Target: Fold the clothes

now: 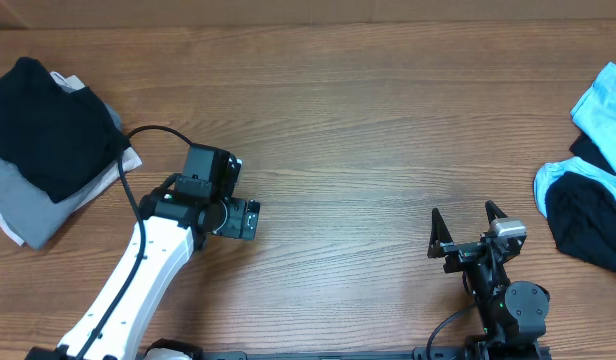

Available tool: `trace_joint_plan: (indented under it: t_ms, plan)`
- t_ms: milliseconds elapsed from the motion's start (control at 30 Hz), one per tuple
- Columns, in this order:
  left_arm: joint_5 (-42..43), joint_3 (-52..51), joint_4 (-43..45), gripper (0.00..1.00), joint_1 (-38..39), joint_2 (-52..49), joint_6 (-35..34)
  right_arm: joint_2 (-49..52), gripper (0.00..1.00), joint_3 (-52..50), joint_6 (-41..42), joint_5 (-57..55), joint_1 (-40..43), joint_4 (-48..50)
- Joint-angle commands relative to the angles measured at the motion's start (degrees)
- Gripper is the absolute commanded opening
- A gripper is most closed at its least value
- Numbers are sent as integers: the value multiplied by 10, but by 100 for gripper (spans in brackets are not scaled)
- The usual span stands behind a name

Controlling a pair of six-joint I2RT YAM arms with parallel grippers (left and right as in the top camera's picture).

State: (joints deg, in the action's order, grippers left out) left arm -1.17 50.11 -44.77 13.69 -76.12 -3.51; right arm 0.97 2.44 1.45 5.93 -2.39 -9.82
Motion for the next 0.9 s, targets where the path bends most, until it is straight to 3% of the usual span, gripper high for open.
trace_joint_plan:
  t_ms: [0, 300, 867]
  plan:
    - [-8, -3, 9, 100, -12, 68, -2, -3, 100, 3, -4, -3, -2, 4]
    - [8, -58, 27, 100, -92, 243, 4, -3, 100, 3, -4, -3, -2, 4]
    - [23, -362, 251, 100, -115, 580, 7, -3, 100, 3, -4, -3, -2, 4]
